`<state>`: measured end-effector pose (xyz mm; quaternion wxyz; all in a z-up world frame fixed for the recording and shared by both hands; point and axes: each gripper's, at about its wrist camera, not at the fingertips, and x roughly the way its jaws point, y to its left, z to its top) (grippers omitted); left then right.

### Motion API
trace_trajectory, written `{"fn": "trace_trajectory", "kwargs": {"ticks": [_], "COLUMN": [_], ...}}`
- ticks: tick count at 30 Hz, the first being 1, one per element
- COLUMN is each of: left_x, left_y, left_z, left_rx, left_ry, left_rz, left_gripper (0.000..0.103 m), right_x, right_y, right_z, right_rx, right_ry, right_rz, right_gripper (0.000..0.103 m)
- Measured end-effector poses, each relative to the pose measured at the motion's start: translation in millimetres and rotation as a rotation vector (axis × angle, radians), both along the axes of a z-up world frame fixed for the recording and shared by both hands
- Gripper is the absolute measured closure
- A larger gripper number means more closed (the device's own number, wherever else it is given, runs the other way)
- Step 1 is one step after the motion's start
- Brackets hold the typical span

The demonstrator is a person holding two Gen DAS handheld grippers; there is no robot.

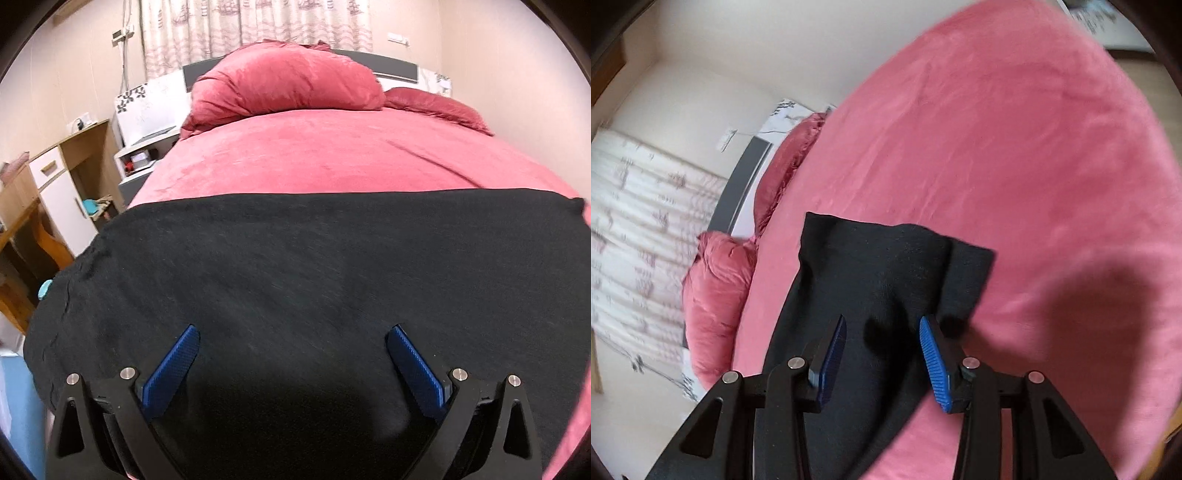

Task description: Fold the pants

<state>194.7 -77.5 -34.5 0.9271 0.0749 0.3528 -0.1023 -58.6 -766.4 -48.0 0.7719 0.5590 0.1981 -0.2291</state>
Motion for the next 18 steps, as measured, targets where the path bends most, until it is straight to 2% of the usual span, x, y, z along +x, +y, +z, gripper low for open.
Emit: {"fn": "trace_trajectory", "kwargs": {"ticks": [1, 2, 3, 4, 6, 8, 10, 12, 13, 14, 15, 16, 18], "left_x": [-4.5, -8.5, -10.9, -12.2, -12.3, -10.8, -12.1, -13.8, -14.0, -13.8, -14.5, -14.0, -15.8], "left_y": [-3.7, -7.6, -10.2, -12.2, -12.2, -9.7, -9.5, -10.6, -10.4, -9.5, -9.2, -9.0, -8.1], "left_z": [0.5, 0.4, 0.7, 0.8, -0.6, -4.3, -7.3, -8.2, -8.1, -8.0, -8.3, -8.2, -8.7], "left_rx": [0.008, 0.021, 0.031, 0.042, 0.044, 0.017, 0.008, 0.015, 0.014, 0.009, 0.005, 0.003, 0.000], "left_ry": [0.001, 0.003, 0.003, 0.001, 0.009, 0.027, 0.024, 0.016, 0.017, 0.021, 0.022, 0.022, 0.019], "left_rz": [-0.016, -0.032, -0.041, -0.047, -0.047, -0.035, -0.025, -0.023, -0.023, -0.023, -0.024, -0.024, -0.021], "left_gripper": [0.000, 0.000, 0.000, 0.000, 0.000, 0.000, 0.000, 0.000, 0.000, 0.000, 0.000, 0.000, 0.000], "right_x": [3.8, 5.2, 6.6, 11.5, 4.9, -17.0, -14.6, -17.1, -21.3, -30.7, -39.4, -52.1, -61.4], "right_y": [-4.8, -8.7, -11.2, -13.6, -12.7, -8.2, -13.8, -15.5, -15.5, -14.3, -13.3, -10.0, -5.6], "right_z": [-5.6, -10.0, -10.5, -7.8, 17.7, 35.6, 28.1, 4.5, -4.9, -13.9, -18.1, -20.8, -25.0], "right_rx": [0.039, 0.072, 0.090, 0.092, -0.001, -0.099, -0.094, -0.031, 0.004, 0.049, 0.072, 0.096, 0.111], "right_ry": [-0.004, -0.020, -0.023, -0.015, -0.023, 0.006, 0.079, 0.164, 0.154, 0.098, 0.060, 0.040, 0.015], "right_rz": [-0.016, -0.026, -0.028, -0.027, -0.034, -0.056, -0.047, -0.048, -0.056, -0.083, -0.113, -0.164, -0.213], "right_gripper": [0.060, 0.072, 0.100, 0.099, 0.099, 0.099, 0.099, 0.097, 0.096, 0.085, 0.067, 0.061, 0.059]}}
